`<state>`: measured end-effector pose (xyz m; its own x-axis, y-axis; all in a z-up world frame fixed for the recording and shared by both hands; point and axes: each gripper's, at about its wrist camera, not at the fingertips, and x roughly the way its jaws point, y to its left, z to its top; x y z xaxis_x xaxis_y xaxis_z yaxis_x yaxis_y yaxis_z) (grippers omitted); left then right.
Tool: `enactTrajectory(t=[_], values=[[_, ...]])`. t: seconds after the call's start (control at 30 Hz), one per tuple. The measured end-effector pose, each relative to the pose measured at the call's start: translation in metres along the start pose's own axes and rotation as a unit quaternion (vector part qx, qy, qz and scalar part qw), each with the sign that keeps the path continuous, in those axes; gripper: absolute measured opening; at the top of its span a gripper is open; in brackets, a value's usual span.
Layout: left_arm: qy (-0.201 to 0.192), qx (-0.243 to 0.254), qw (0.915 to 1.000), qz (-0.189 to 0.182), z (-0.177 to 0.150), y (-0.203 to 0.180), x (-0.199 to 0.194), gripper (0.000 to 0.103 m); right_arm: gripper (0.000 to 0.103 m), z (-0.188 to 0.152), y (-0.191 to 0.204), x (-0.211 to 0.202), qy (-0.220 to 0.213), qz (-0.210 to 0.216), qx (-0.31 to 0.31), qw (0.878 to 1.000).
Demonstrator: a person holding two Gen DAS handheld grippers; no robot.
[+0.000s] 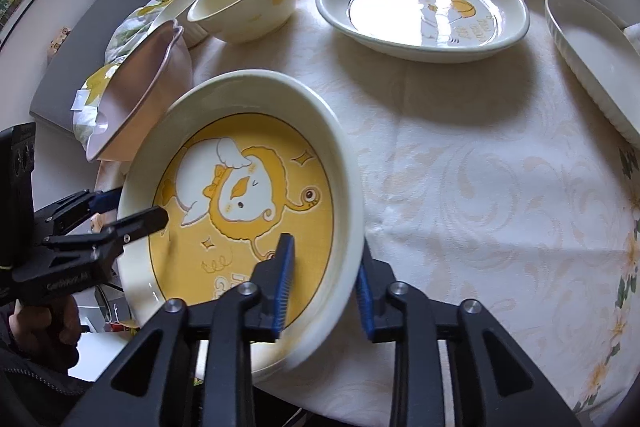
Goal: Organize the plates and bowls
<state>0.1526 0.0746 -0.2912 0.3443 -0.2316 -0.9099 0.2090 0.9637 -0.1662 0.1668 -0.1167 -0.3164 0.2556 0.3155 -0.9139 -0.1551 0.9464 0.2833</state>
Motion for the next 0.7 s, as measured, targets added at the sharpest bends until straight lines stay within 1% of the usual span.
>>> enactTrajectory(t=[0.07,0.1,0.23,0.43,0.5,0.53,0.63,0.7], values=[[-0.005,0.005,1.0,-0.001,0.0,-0.003,-0.001,0.075,0.036,0.0,0.003,0.0,-0.002,-0.001,0.001,1.0],[-0.004,0.007,1.0,-0.001,0.0,-0.005,0.0,0.075,0.043,0.0,0.004,0.0,-0.003,-0.001,0.002,1.0],[-0.007,0.001,1.0,0.004,-0.001,-0.008,0.0,0.075,0.044,0.002,0.004,-0.001,-0.004,-0.007,0.004,1.0],[-0.023,-0.016,0.9987,0.043,-0.008,-0.014,-0.019,0.075,0.044,0.005,-0.001,-0.017,-0.025,-0.001,-0.008,1.0],[-0.039,-0.023,0.9974,0.055,-0.009,-0.019,-0.032,0.075,0.044,0.005,-0.003,-0.029,-0.034,0.01,-0.014,0.999],[-0.053,-0.026,0.9967,0.056,-0.009,-0.024,-0.042,0.075,0.044,0.004,-0.004,-0.036,-0.04,0.014,-0.019,0.999],[-0.094,-0.02,0.9933,0.065,-0.007,-0.048,-0.074,0.075,0.044,-0.001,-0.01,-0.066,-0.066,0.016,-0.028,0.997],[-0.125,-0.01,0.9897,0.069,-0.003,-0.069,-0.096,0.075,0.044,-0.006,-0.017,-0.092,-0.092,0.02,-0.025,0.995]])
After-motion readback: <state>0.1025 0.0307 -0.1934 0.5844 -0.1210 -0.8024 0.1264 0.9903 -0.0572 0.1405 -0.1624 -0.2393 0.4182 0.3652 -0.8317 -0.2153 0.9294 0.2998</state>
